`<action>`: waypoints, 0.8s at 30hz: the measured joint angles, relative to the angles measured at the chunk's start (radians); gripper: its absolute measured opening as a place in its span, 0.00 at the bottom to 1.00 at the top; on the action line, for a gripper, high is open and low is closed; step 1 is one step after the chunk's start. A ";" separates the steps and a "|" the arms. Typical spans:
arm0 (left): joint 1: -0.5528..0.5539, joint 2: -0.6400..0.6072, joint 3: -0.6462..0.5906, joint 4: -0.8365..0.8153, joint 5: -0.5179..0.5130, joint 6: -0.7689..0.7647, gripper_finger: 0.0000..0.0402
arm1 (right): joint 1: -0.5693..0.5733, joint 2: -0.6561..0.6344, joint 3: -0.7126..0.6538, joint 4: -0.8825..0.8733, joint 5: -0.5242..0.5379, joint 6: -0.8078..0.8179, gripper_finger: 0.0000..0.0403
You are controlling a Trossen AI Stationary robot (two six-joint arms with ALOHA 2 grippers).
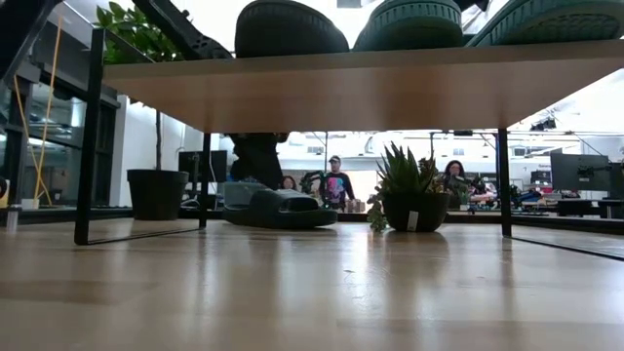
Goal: Pick and place slides into the shelf
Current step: Put the black slipper on the shelf
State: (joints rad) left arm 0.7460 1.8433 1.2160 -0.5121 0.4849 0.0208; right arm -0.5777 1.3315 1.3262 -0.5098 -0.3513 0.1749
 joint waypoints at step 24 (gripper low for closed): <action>0.000 0.047 0.035 0.046 0.107 -0.028 0.28 | 0.000 0.000 0.000 -0.001 0.003 -0.008 0.38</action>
State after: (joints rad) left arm 0.7460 1.8900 1.2506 -0.4657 0.5917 -0.0068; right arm -0.5777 1.3315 1.3262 -0.5110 -0.3485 0.1669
